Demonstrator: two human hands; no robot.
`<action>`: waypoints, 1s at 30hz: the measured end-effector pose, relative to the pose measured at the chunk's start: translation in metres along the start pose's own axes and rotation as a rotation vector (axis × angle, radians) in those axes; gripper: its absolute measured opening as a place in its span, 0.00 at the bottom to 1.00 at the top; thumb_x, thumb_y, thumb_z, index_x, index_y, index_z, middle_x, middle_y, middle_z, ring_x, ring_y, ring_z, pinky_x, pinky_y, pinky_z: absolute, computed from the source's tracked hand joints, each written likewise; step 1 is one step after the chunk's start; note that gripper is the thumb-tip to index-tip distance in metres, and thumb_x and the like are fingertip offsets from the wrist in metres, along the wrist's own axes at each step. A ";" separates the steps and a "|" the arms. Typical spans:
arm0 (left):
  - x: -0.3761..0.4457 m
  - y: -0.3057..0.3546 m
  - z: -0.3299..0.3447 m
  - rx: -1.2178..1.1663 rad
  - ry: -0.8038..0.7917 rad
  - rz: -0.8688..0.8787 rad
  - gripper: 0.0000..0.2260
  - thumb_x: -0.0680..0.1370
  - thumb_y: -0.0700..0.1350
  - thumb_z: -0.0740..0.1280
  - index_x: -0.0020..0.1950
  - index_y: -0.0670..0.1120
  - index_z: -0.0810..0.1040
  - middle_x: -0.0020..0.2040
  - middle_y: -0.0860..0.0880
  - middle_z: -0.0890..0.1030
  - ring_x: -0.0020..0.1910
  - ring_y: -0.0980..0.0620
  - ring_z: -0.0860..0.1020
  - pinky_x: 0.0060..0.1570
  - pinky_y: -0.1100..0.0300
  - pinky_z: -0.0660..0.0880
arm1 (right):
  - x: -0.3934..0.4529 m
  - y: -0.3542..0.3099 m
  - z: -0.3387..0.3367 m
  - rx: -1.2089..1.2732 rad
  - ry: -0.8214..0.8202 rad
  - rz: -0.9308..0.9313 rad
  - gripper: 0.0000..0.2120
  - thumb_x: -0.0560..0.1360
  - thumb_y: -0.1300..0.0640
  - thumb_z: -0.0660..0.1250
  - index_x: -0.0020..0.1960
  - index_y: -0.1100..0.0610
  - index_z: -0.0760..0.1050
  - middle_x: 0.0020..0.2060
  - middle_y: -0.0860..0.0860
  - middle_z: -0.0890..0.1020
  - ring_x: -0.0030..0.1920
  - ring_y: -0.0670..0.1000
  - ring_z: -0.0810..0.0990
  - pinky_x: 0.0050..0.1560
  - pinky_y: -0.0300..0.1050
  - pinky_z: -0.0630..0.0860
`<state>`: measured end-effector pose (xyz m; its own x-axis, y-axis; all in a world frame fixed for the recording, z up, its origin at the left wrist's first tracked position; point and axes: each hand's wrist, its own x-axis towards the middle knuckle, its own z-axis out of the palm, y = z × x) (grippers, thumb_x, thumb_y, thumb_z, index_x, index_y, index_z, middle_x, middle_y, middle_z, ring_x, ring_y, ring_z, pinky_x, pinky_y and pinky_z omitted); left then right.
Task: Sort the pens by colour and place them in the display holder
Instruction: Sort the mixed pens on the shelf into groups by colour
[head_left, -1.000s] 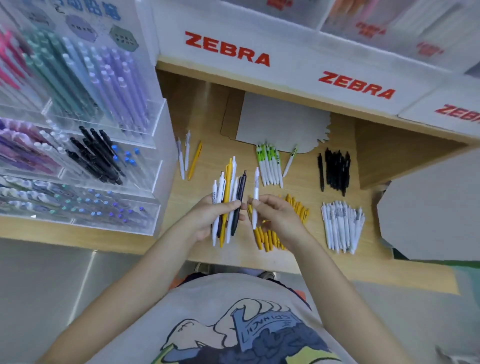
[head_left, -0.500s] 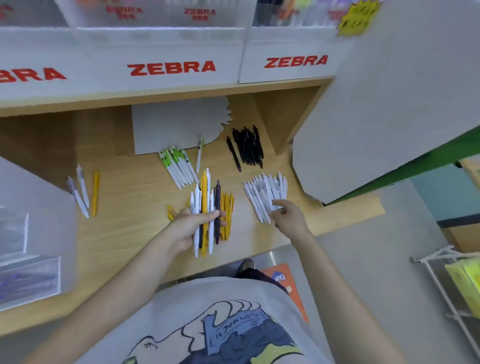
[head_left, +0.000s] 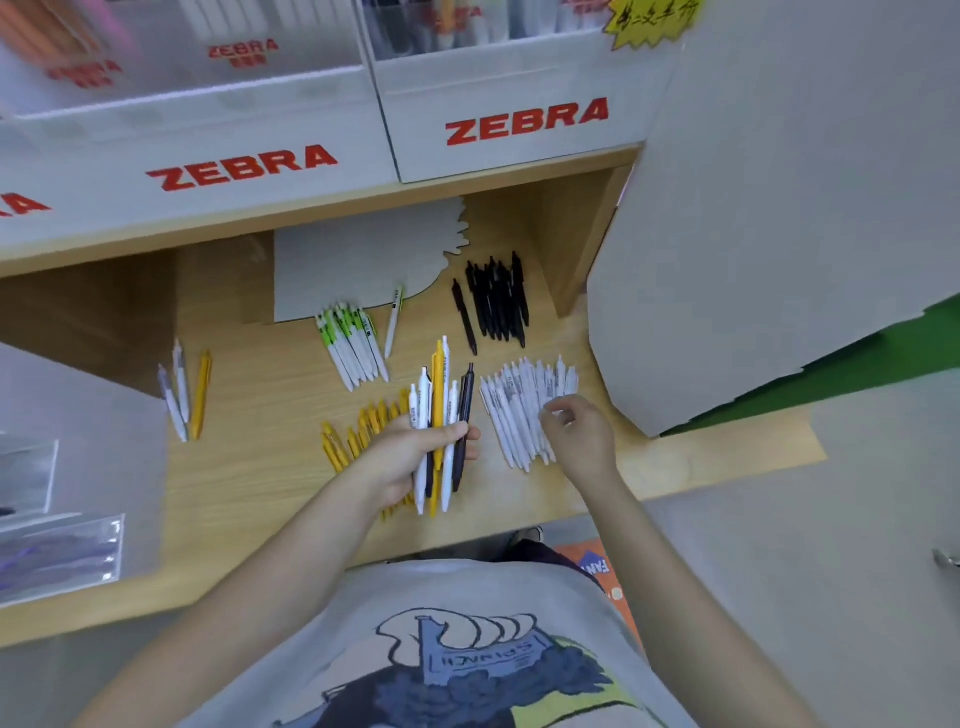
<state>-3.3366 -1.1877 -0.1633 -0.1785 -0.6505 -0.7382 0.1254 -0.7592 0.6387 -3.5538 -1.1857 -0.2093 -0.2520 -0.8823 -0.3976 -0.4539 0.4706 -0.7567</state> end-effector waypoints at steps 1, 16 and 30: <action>0.001 0.000 0.005 0.015 -0.003 0.002 0.11 0.77 0.37 0.70 0.59 0.39 0.78 0.50 0.41 0.86 0.47 0.45 0.85 0.43 0.53 0.83 | -0.004 -0.008 -0.002 0.094 -0.063 -0.002 0.05 0.77 0.55 0.67 0.49 0.55 0.80 0.40 0.45 0.79 0.40 0.46 0.77 0.41 0.37 0.69; 0.009 0.006 0.017 -0.071 0.065 0.022 0.13 0.79 0.40 0.68 0.63 0.40 0.78 0.47 0.42 0.86 0.42 0.44 0.84 0.43 0.51 0.83 | 0.010 -0.060 -0.014 0.611 -0.355 0.247 0.12 0.84 0.48 0.54 0.54 0.55 0.71 0.32 0.58 0.77 0.34 0.61 0.82 0.36 0.51 0.82; 0.023 0.018 -0.001 -0.198 0.149 0.063 0.10 0.80 0.42 0.68 0.60 0.42 0.79 0.43 0.43 0.84 0.36 0.49 0.82 0.39 0.55 0.82 | 0.064 -0.065 0.003 0.767 -0.474 0.330 0.12 0.79 0.71 0.62 0.62 0.70 0.69 0.54 0.67 0.79 0.51 0.60 0.83 0.61 0.52 0.77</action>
<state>-3.3379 -1.2164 -0.1692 -0.0202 -0.6817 -0.7314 0.3230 -0.6968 0.6405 -3.5381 -1.2730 -0.1873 0.1811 -0.6982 -0.6927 0.3037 0.7096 -0.6358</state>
